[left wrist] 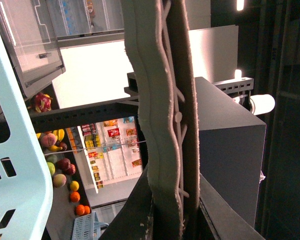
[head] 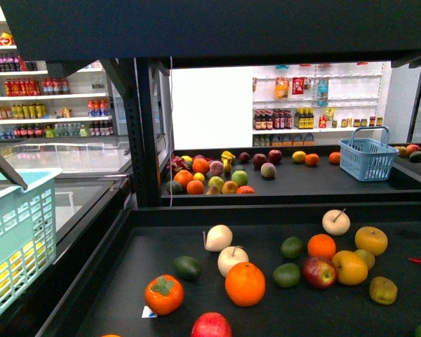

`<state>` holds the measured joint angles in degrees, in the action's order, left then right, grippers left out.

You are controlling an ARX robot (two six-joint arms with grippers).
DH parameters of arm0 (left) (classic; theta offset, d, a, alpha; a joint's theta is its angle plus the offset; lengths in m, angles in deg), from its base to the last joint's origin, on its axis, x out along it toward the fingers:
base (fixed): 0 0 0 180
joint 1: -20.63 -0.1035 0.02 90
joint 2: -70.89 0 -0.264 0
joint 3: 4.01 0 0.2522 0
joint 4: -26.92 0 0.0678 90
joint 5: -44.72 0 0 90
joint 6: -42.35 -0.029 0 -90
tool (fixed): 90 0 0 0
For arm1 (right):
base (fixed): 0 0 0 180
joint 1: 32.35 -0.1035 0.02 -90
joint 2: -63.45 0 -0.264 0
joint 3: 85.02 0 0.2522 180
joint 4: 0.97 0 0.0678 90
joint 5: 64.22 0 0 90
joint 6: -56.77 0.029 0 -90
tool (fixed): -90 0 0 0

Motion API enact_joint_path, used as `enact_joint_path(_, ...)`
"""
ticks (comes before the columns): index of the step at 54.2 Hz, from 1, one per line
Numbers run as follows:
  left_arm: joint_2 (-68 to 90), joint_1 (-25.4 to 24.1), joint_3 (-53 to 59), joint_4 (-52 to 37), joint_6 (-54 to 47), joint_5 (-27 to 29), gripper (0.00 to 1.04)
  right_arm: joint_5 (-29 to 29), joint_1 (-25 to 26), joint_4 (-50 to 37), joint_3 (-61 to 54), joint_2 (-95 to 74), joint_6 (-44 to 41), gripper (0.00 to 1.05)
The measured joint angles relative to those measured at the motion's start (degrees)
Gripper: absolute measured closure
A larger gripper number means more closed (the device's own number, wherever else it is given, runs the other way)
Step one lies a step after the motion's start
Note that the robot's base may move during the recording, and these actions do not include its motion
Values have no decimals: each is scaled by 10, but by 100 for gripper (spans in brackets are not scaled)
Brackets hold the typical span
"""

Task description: Pick lemon from shelf

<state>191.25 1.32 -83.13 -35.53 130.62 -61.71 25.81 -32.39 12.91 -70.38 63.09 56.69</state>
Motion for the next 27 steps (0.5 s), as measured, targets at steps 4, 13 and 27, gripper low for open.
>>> enact_joint_path(4, 0, 0, 0, -2, -5, -1, 83, 0, 0, 0, 0, 0, 0, 2)
enact_joint_path(13, -1, 0, 0, -10, -14, -7, 55, 0, 0, 0, 0, 0, 0, 2)
enact_joint_path(27, -3, 1, 11, 1, -23, -22, 12, 0, 0, 0, 0, 0, 0, 2)
